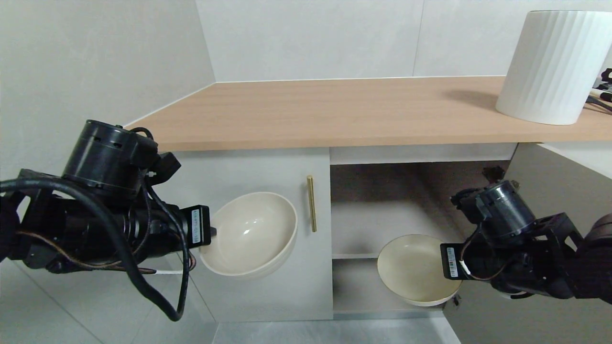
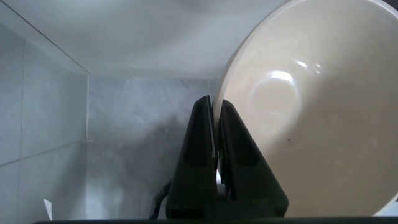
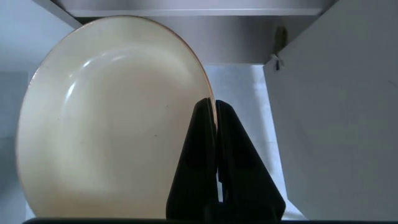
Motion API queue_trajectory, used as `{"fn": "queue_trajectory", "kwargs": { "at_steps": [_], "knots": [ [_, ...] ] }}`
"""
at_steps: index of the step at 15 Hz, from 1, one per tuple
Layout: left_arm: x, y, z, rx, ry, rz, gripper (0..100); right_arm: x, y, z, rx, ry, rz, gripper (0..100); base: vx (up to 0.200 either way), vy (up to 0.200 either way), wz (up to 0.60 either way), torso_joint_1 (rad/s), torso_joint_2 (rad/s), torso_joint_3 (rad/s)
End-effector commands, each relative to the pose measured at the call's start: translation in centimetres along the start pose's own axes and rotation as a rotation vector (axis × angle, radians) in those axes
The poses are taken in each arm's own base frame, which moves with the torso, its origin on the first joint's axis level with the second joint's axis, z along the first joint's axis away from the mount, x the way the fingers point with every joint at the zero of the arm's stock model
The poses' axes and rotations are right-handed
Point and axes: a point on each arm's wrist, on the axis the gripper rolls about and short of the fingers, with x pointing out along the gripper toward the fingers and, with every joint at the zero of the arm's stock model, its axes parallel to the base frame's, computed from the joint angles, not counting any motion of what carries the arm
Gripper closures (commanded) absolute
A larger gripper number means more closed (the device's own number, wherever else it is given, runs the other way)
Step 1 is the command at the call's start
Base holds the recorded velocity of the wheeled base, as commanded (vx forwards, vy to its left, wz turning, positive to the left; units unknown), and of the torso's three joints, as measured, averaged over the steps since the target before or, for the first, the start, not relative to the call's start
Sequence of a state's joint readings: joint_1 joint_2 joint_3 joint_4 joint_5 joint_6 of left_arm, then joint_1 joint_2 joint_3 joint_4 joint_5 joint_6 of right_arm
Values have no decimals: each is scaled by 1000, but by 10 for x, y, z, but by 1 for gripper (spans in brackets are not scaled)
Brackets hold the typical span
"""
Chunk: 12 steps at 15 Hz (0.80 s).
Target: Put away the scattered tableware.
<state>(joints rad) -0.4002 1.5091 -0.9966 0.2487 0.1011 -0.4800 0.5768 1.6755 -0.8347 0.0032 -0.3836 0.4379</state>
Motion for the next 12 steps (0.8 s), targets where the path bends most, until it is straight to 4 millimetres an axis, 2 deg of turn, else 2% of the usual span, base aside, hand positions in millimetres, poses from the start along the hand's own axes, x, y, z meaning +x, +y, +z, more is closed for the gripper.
{"fn": "queue_trajectory", "kwargs": {
  "at_steps": [1, 3, 5, 6, 7, 8, 9, 10, 12],
  "knots": [
    [1, 0, 0, 0, 2, 1, 100, 1, 0, -2, -6, 8, -1, 100, 0, 0, 0, 0, 0, 0],
    [0, 0, 0, 2, 1, 1, 100, 2, 1, -6, -22, 19, 2, 100, 0, 0, 0, 0, 0, 0],
    [-1, 0, 1, 3, -3, -2, 100, 19, 9, -6, -33, 58, 3, 100, 0, 0, 0, 0, 0, 0],
    [-3, 0, 2, 6, -13, -6, 100, 49, 12, -2, -25, 94, -34, 100, 0, 0, 0, 0, 0, 0],
    [-4, 0, 2, 15, -14, -7, 100, 63, 13, -2, -18, 99, -46, 100, 0, 0, 0, 0, 0, 0],
    [-7, 0, 2, 42, -22, -11, 100, 94, 13, 5, 14, 58, -55, 100, 0, 0, 0, 0, 0, 0],
    [-9, 0, 3, 49, -29, -14, 100, 105, 13, 8, 11, 41, -58, 100, 0, 0, 0, 0, 0, 0],
    [-11, -2, 6, 67, -43, -22, 100, 132, 15, 18, 8, -18, -52, 100, 0, 0, 0, 0, 0, 0],
    [-12, -3, 7, 70, -48, -25, 100, 167, 19, 25, 14, -30, -71, 100, 0, 0, 0, 0, 0, 0]
  ]
}}
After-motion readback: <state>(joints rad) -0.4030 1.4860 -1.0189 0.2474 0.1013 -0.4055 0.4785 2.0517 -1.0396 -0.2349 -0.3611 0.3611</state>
